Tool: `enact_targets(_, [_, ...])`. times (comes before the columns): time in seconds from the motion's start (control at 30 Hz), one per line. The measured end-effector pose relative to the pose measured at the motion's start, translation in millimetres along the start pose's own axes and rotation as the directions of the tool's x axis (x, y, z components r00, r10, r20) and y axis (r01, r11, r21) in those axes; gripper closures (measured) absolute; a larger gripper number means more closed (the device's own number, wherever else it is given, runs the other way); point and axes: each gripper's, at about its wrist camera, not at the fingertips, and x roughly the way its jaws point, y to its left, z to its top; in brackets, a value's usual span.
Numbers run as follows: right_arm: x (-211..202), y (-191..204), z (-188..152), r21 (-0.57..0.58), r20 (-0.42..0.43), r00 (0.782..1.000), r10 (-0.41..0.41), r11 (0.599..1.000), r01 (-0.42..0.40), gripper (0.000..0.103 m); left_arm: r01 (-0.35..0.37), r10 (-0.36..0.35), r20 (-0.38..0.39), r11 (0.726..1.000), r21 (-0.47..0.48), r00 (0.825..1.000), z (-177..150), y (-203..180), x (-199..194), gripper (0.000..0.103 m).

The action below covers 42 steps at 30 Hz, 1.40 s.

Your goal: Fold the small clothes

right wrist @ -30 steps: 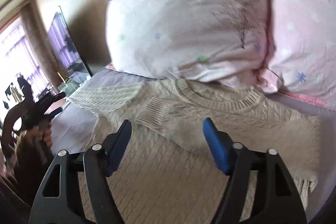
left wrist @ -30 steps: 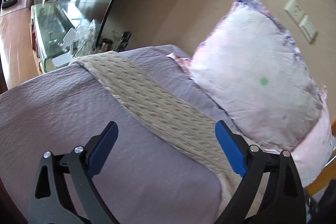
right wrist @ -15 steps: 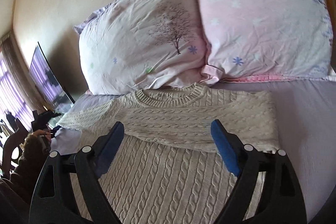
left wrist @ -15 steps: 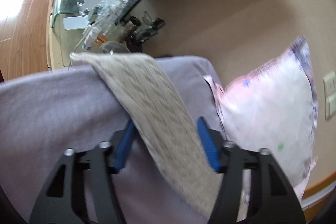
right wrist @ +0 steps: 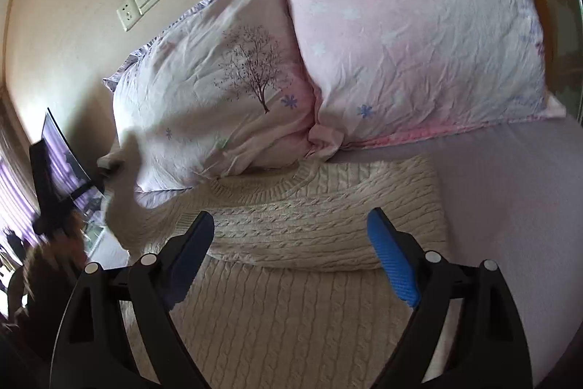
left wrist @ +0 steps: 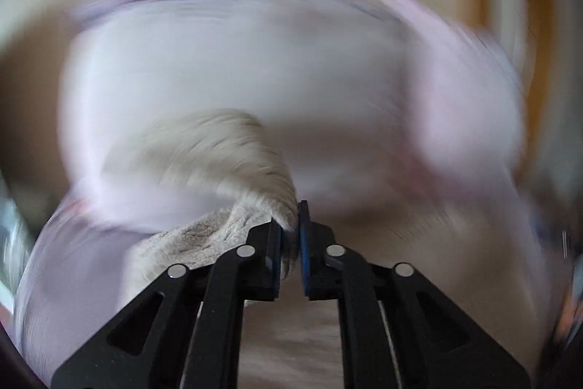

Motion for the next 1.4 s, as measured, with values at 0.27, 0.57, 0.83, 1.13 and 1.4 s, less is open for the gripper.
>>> enact_targets(0.27, [19.3,-43.2,2.1,0.151,-0.090,0.996,0.009,0.989,0.005,0.034,0.126,-0.103,-0.169,0.984,0.129,0.980,-53.2,-67.4,10.1,0.075])
enact_targets(0.57, [117.2,-66.0,24.2,0.292,-0.258,0.966,0.002,0.953,0.076,0.046,0.000,-0.030,-0.194,0.988,-0.154,0.980,-90.5,38.4,-45.5,0.062])
enact_targets(0.83, [116.6,-61.3,33.2,0.257,-0.138,0.990,-0.029,0.964,0.064,0.093,0.003,-0.049,-0.176,0.967,-0.254,0.983,-118.6,61.3,-85.6,0.041])
enact_targets(1.13, [23.4,-80.1,-9.7,0.215,-0.150,0.963,-0.223,0.944,0.252,0.050,0.186,-0.269,-0.198,0.915,-0.358,0.942,-152.7,64.0,-108.6,0.036])
enact_targets(1.4, [-68.7,-79.1,-79.4,0.191,-0.179,0.978,-0.104,0.972,0.138,0.037,0.209,-0.331,-0.219,0.873,-0.442,0.918,-200.1,58.8,-139.6,0.037])
